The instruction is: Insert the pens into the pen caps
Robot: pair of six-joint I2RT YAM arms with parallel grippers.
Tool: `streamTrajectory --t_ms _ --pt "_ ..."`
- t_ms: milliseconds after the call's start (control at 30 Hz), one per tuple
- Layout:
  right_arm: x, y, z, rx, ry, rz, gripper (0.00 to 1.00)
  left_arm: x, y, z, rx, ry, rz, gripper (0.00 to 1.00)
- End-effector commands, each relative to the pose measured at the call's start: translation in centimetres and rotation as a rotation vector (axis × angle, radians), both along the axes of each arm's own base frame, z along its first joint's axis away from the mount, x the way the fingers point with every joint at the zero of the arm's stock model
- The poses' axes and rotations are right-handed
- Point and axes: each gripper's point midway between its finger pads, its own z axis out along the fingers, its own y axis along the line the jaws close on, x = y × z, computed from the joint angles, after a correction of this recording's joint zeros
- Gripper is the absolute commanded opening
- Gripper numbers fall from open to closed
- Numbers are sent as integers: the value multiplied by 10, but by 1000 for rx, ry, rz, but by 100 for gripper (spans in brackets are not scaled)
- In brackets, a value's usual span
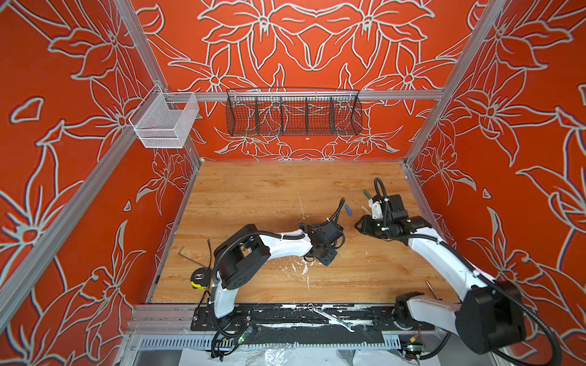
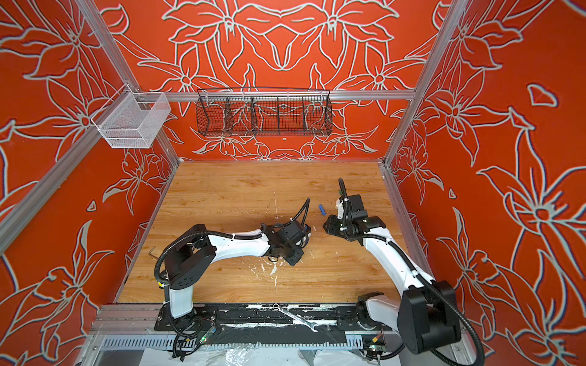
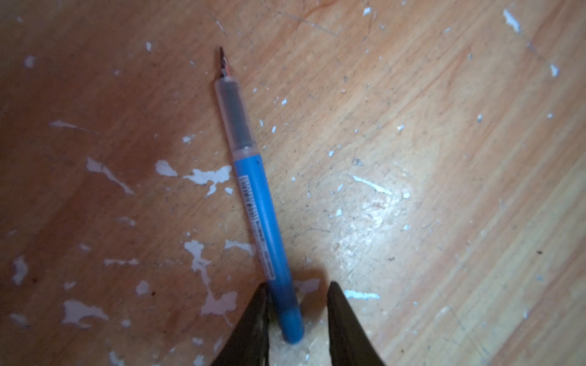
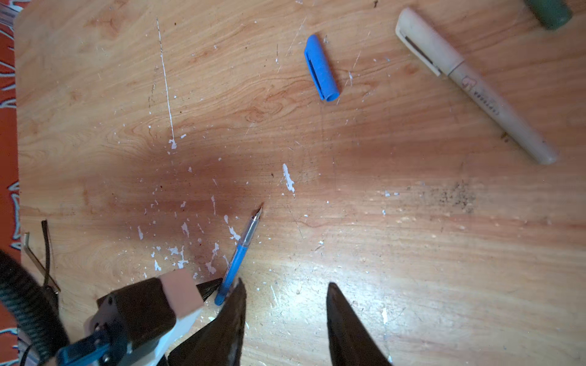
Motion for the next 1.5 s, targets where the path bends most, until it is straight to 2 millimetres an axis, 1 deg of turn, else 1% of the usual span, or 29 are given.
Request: streamTrajectory --t_ms 0,100,233,367,500,567,600,667,767,833,1033,1167,1333,1400,1467 --pt "16 -6 11 -64 -31 34 43 -24 18 -25 70 84 -20 34" --pt "27 -4 16 -61 -42 45 43 -26 20 -28 78 91 -20 35" --pt "34 -4 20 -57 -55 47 43 -27 20 -30 76 97 -22 33" --pt "38 -4 19 -61 -54 50 43 -27 21 -31 80 94 -19 27" --pt "45 -5 17 -82 -39 64 43 -26 23 -29 87 82 -22 15" --pt "49 -6 17 -102 -33 72 43 -25 25 -28 86 75 -23 13" --pt "51 -6 17 -105 -33 73 43 -25 24 -26 83 69 -25 13" --pt "56 -6 19 -105 -40 75 43 -25 25 -25 86 61 -31 8" --pt "61 -6 18 -109 -40 83 43 -22 25 -17 81 41 -38 0" --pt "64 -5 16 -110 -34 92 43 -19 25 -7 68 13 -41 0" --pt "72 -3 16 -114 -34 116 43 -13 25 39 -14 -79 -53 0" --pt "69 1 21 -79 -37 136 43 -14 31 61 -74 -108 -32 0" --pt "62 12 39 1 -97 150 43 -9 46 89 -207 -141 42 0" --pt "58 15 48 26 -125 162 43 -5 55 104 -283 -166 80 0" --pt "57 15 55 36 -149 154 43 -4 63 123 -380 -207 99 0"
